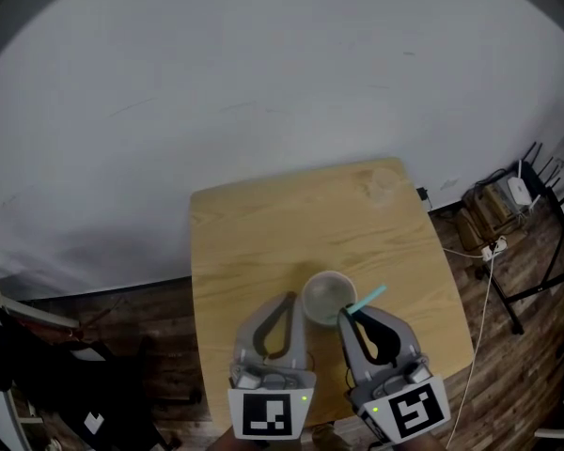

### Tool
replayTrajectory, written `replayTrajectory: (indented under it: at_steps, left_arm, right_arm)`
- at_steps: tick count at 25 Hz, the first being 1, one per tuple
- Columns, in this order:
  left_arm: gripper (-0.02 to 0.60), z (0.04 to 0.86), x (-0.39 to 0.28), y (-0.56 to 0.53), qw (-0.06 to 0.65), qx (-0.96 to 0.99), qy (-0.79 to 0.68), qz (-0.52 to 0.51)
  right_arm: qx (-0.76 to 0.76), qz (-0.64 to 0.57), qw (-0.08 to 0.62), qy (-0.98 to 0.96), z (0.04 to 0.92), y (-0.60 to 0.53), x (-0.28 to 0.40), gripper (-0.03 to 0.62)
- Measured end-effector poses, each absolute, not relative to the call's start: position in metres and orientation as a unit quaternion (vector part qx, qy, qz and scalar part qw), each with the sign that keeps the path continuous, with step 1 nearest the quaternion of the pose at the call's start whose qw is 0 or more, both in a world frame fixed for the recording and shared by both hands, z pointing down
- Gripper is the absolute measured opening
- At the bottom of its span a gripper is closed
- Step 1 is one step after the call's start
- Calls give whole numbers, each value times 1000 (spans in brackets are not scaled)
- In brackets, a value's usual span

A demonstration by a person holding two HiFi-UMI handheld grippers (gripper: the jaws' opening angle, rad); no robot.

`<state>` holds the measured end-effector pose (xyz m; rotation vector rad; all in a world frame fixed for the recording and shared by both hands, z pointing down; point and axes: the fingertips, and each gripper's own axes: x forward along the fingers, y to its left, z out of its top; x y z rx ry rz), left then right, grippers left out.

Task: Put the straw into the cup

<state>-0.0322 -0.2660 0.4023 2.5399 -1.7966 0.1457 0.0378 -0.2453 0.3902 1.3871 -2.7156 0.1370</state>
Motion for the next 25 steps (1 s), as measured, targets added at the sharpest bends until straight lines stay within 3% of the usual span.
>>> replayTrajectory:
  at_steps: [25]
  left_arm:
    - [18, 434, -40, -293, 46, 805, -589, 54]
  right_arm:
    - [461, 60, 53, -884, 417, -274, 43, 35]
